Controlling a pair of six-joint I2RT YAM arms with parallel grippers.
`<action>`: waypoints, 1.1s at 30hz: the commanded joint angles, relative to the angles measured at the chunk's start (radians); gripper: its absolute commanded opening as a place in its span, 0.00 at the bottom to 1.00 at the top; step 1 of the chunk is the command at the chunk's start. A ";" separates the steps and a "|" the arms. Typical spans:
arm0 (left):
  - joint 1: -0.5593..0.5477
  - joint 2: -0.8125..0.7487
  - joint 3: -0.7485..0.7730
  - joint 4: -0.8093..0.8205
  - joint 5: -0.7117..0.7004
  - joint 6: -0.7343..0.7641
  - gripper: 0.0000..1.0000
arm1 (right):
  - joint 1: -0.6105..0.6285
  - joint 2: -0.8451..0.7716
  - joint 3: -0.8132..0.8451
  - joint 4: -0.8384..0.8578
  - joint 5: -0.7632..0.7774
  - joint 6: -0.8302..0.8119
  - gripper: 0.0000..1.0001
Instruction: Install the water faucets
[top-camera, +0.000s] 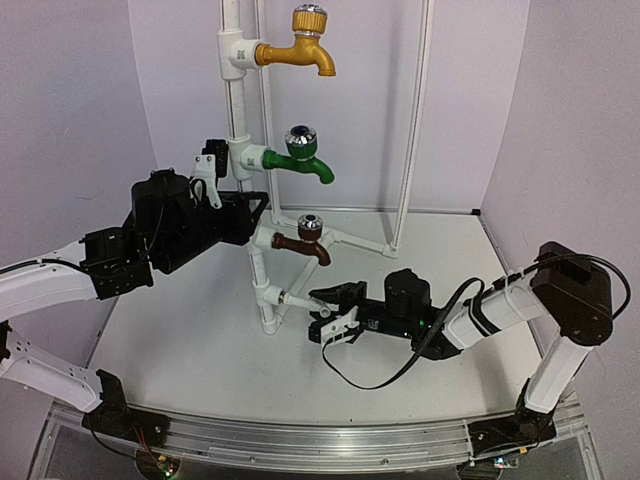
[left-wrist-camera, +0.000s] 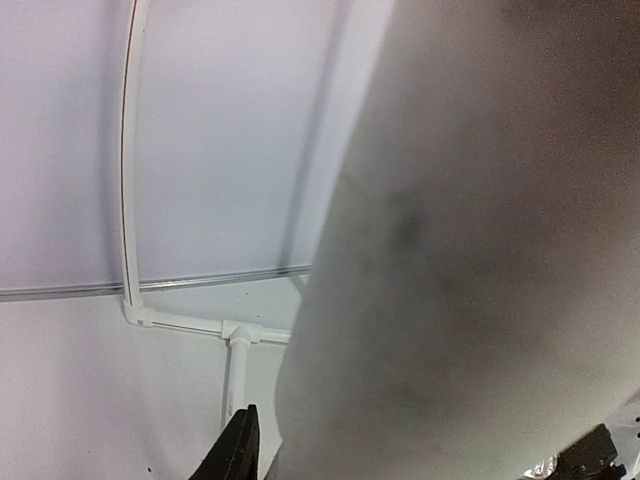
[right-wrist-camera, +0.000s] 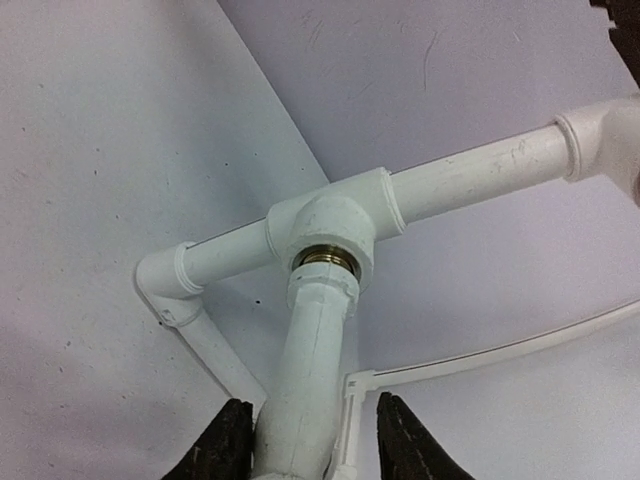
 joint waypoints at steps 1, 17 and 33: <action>-0.028 0.018 -0.009 -0.146 0.161 -0.289 0.00 | 0.006 -0.015 0.048 -0.004 0.006 0.323 0.35; -0.028 0.032 -0.005 -0.146 0.170 -0.297 0.00 | 0.005 0.062 0.107 0.009 0.001 1.351 0.14; -0.028 0.045 0.007 -0.146 0.178 -0.290 0.00 | -0.005 0.071 0.096 0.094 -0.033 2.030 0.15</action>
